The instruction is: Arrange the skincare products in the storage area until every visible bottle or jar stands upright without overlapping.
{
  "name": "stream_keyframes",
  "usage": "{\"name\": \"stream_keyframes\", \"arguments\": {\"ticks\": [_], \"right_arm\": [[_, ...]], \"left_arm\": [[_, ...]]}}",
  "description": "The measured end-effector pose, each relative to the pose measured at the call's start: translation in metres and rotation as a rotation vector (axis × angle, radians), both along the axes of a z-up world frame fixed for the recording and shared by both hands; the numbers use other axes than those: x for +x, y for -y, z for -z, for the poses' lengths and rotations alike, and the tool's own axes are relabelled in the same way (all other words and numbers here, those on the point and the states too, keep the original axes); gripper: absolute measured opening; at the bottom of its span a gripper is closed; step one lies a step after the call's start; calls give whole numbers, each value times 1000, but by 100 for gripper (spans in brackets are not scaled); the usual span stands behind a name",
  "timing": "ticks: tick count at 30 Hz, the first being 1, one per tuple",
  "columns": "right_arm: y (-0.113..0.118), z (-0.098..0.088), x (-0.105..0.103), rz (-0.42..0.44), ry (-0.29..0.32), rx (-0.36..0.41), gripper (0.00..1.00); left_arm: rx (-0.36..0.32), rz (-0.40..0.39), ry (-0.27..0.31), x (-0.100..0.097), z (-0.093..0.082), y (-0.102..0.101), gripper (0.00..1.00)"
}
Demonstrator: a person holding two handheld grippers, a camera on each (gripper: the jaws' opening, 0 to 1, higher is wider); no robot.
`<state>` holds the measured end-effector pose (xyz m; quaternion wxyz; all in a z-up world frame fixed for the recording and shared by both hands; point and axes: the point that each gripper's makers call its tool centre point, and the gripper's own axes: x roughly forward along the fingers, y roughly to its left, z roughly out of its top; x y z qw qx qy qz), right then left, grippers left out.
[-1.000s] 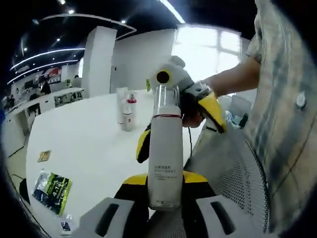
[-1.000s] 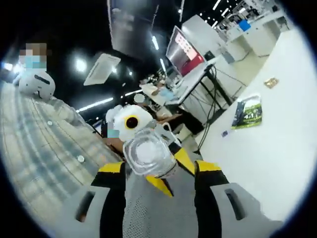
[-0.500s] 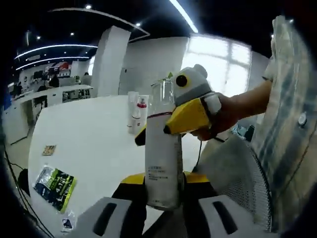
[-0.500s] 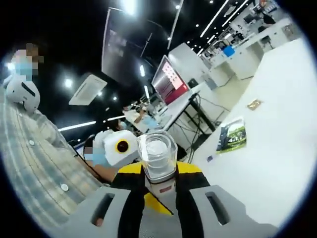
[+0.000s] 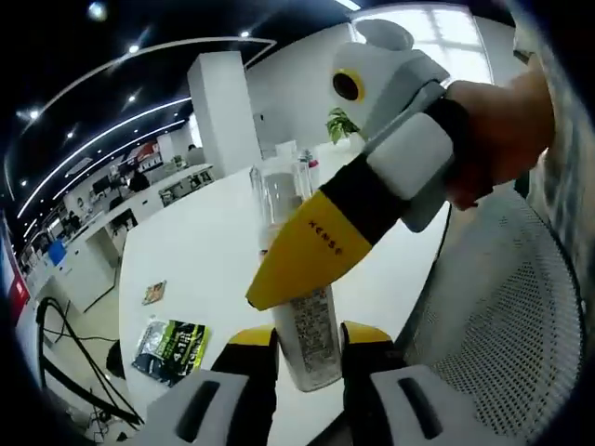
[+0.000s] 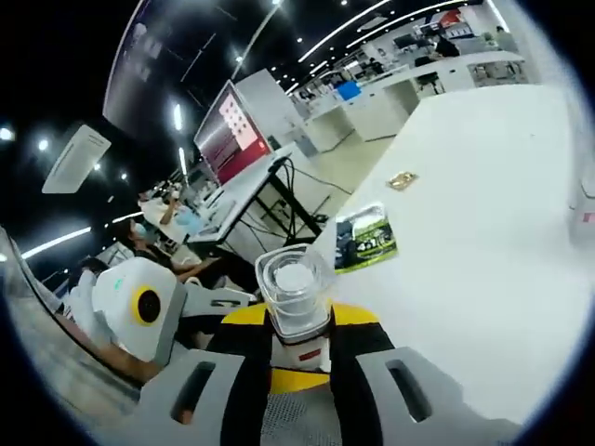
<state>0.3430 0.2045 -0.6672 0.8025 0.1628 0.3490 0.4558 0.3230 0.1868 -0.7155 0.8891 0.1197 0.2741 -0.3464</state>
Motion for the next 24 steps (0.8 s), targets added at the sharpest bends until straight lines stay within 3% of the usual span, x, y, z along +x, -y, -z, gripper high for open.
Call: {"name": "stream_keyframes", "arguments": {"ticks": [4, 7, 14, 18, 21, 24], "right_arm": [[6, -1, 4, 14, -62, 21, 22], [7, -4, -1, -40, -77, 48, 22], [9, -31, -24, -266, 55, 141, 35], [17, -49, -27, -336, 110, 188, 34], [18, -58, -29, -379, 168, 188, 34], [13, -71, -36, -431, 207, 240, 35]], "left_arm": [[-119, -11, -72, -1, -5, 5, 23], [-139, 13, -81, -5, -8, 9, 23], [-372, 73, -127, -13, -38, 21, 23], [-526, 115, -175, -19, -59, 25, 23], [-572, 156, -193, -26, -65, 30, 23], [-613, 211, -212, -34, -72, 34, 23]]}}
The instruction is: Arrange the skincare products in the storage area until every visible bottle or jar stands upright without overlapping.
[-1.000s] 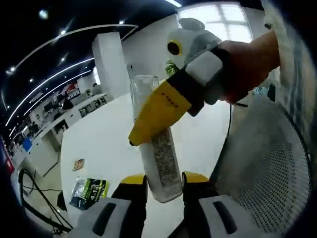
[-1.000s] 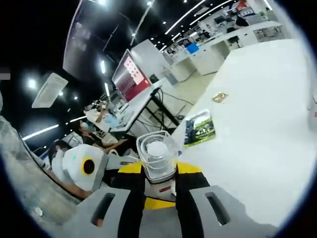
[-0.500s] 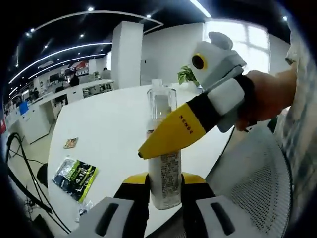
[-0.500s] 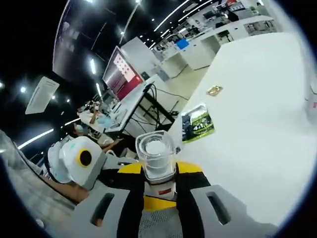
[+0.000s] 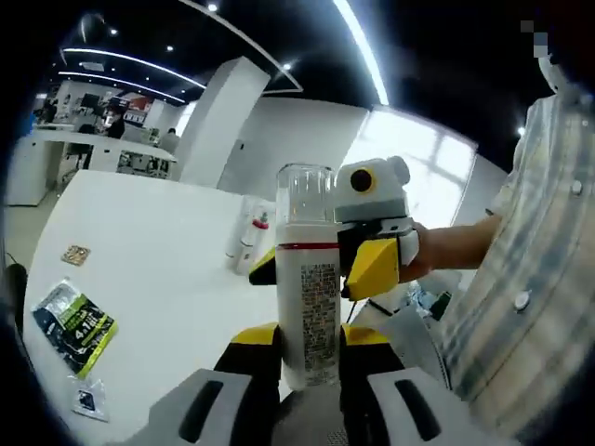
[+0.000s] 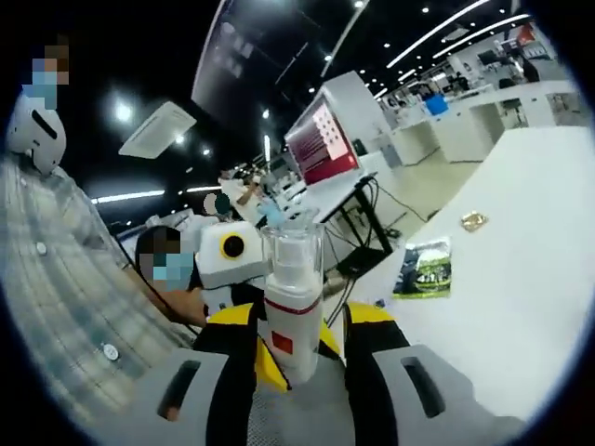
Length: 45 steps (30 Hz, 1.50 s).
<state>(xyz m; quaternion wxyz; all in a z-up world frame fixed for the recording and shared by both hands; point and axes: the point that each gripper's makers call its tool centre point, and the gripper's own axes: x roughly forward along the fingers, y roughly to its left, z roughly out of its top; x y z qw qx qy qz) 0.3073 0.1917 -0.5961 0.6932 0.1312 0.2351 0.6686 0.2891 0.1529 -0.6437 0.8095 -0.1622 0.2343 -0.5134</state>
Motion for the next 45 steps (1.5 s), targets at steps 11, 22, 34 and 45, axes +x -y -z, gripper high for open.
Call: {"name": "stream_keyframes", "arguments": {"ticks": [11, 22, 34, 45], "right_arm": [[-5, 12, 4, 58, -86, -59, 21], [37, 17, 60, 375, -34, -54, 21], [108, 44, 79, 590, 157, -242, 22], [176, 54, 91, 744, 226, -331, 22]], "left_arm": [[23, 17, 7, 2, 7, 2, 24], [422, -60, 168, 15, 57, -7, 24], [736, -30, 279, 20, 98, -19, 26], [777, -36, 273, 21, 104, -26, 26]]}}
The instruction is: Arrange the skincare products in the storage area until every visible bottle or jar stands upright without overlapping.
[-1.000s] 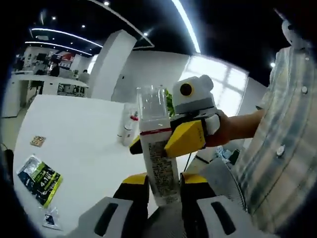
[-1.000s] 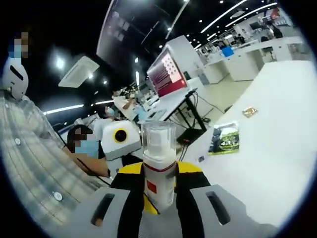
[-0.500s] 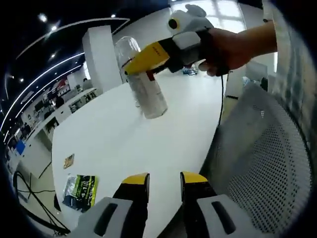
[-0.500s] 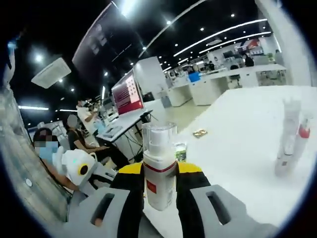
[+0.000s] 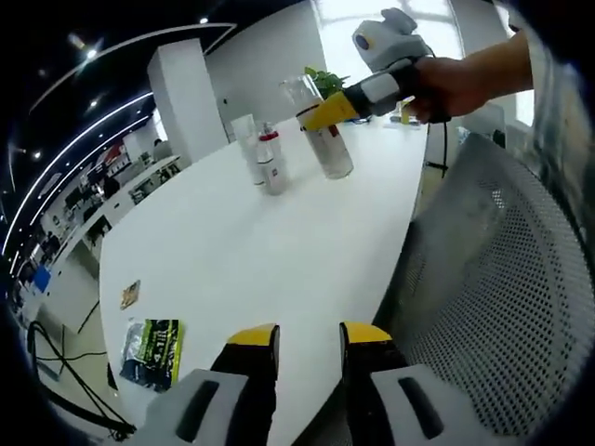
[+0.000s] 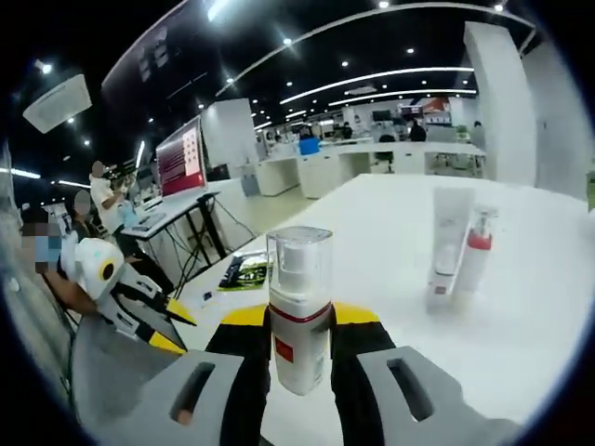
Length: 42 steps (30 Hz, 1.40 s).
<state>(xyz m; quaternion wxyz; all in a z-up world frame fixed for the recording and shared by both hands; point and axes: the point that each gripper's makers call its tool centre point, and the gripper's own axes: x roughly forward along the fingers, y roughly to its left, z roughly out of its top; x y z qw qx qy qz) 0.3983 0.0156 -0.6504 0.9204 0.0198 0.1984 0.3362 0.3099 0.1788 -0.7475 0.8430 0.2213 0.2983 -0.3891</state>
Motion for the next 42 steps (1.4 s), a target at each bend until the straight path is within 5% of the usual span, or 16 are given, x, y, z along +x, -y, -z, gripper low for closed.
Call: {"name": "stream_keyframes", "arguments": {"ticks": [15, 28, 32, 34, 42], "right_arm": [[35, 7, 28, 58, 27, -57, 22], [59, 16, 79, 109, 29, -48, 22], [76, 30, 89, 148, 38, -58, 22], [85, 45, 90, 203, -5, -51, 22], [79, 71, 83, 164, 46, -106, 21]], "left_arm": [[46, -9, 6, 1, 4, -6, 25], [79, 22, -14, -3, 12, -2, 25], [82, 27, -18, -3, 13, -1, 25], [82, 27, -25, -4, 14, -1, 25], [57, 40, -61, -9, 16, 4, 25]]}}
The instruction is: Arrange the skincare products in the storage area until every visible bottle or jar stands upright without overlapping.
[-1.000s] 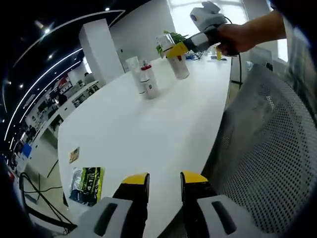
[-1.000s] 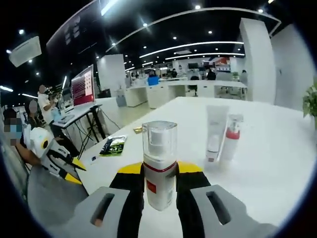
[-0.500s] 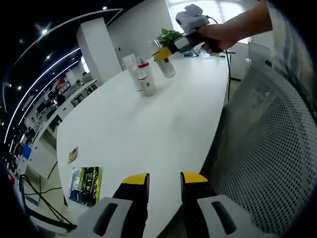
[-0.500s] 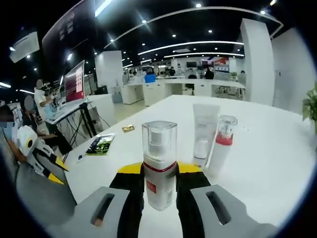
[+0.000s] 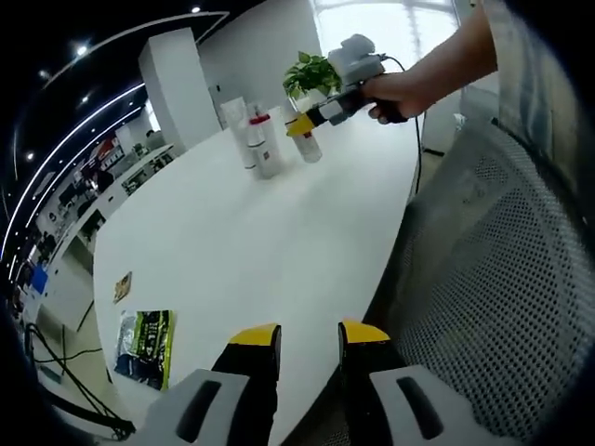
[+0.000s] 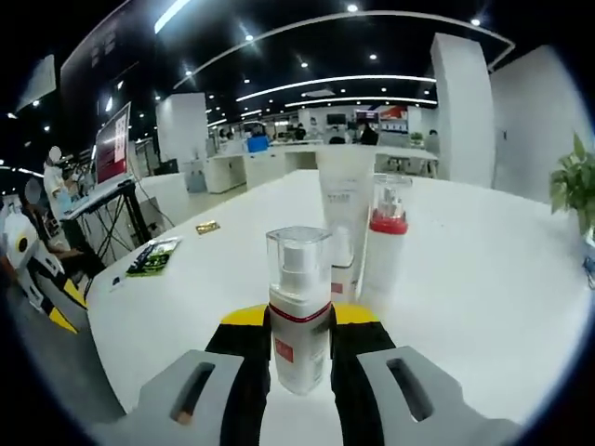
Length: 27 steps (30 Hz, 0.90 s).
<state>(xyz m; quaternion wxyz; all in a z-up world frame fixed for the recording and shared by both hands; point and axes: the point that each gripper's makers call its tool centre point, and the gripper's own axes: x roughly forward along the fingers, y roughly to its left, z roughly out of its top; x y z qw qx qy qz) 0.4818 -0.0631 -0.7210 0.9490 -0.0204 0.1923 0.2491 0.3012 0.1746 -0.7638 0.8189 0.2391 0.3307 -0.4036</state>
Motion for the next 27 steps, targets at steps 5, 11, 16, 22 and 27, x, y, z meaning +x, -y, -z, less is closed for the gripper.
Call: {"name": "stream_keyframes", "arguments": {"ticks": [5, 11, 16, 22, 27], "right_arm": [[-4, 6, 6, -32, 45, 14, 21], [10, 15, 24, -1, 88, 35, 21], [22, 25, 39, 12, 111, 19, 21], [25, 27, 48, 28, 134, 61, 21], [21, 26, 46, -18, 169, 86, 22]], "left_arm": [[-21, -5, 36, 4, -8, 1, 24], [-27, 4, -36, -3, 3, 4, 24], [-29, -4, -92, -7, 12, 1, 23], [-34, 17, -171, -17, 21, 7, 23], [-27, 9, -199, -19, 26, 7, 24]]}}
